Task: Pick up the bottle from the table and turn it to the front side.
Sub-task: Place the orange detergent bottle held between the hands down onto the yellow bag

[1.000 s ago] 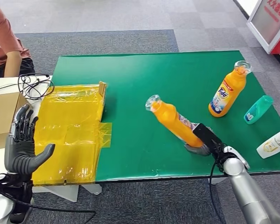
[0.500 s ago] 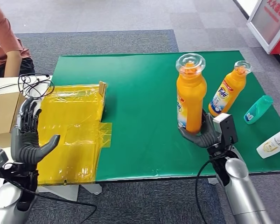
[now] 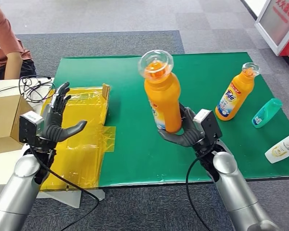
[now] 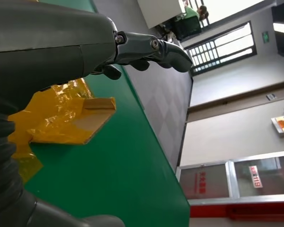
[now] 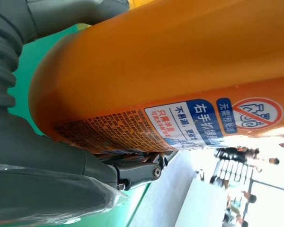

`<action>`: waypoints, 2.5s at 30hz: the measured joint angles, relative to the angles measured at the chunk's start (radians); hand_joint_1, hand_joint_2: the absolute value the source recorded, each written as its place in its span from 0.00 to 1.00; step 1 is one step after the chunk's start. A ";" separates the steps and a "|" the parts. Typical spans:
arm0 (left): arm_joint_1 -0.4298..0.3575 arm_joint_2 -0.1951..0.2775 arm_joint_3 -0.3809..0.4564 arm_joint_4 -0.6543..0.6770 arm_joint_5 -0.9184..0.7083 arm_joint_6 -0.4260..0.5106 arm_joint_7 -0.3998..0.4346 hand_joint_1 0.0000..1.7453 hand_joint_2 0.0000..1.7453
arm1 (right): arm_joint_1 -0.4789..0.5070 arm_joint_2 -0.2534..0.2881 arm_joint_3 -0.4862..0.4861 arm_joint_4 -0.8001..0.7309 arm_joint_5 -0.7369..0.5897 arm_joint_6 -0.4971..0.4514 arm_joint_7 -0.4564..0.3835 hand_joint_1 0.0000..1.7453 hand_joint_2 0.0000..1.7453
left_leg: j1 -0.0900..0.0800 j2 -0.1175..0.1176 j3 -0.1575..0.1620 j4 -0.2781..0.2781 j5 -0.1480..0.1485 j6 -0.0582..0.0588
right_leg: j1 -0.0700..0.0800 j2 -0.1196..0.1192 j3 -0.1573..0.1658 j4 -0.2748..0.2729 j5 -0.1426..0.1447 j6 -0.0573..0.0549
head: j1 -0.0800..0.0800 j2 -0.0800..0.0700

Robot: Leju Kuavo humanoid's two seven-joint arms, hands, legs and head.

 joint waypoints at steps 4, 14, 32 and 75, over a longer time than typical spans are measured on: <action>-0.066 -0.005 -0.050 0.030 -0.009 -0.032 0.034 0.00 1.00 | -0.020 0.015 0.049 0.016 0.023 0.009 -0.003 1.00 1.00 | 0.000 0.000 0.000 0.000 0.000 0.000 | 0.000 0.000 0.000 0.000 0.000 0.000 | 0.000 0.000; -0.211 -0.029 -0.163 0.076 -0.021 -0.119 0.127 0.00 1.00 | -0.059 0.048 0.151 0.055 0.080 0.020 -0.010 1.00 1.00 | 0.000 0.000 -0.001 0.000 0.000 0.000 | 0.000 0.000 -0.001 0.000 0.000 0.000 | 0.000 0.000; -0.310 -0.078 -0.289 0.050 0.168 -0.198 0.249 0.00 1.00 | -0.113 0.077 0.193 0.176 0.147 -0.040 -0.021 1.00 1.00 | 0.000 0.000 -0.002 0.000 0.000 0.000 | 0.000 0.000 -0.002 0.000 0.000 0.000 | 0.000 0.000; -0.234 -0.066 -0.284 -0.045 0.116 -0.149 0.231 0.00 1.00 | -0.170 0.084 0.082 0.253 0.179 -0.061 0.010 1.00 1.00 | -0.001 0.000 -0.002 0.000 0.000 0.000 | 0.000 0.000 -0.002 0.000 0.001 0.000 | 0.000 0.000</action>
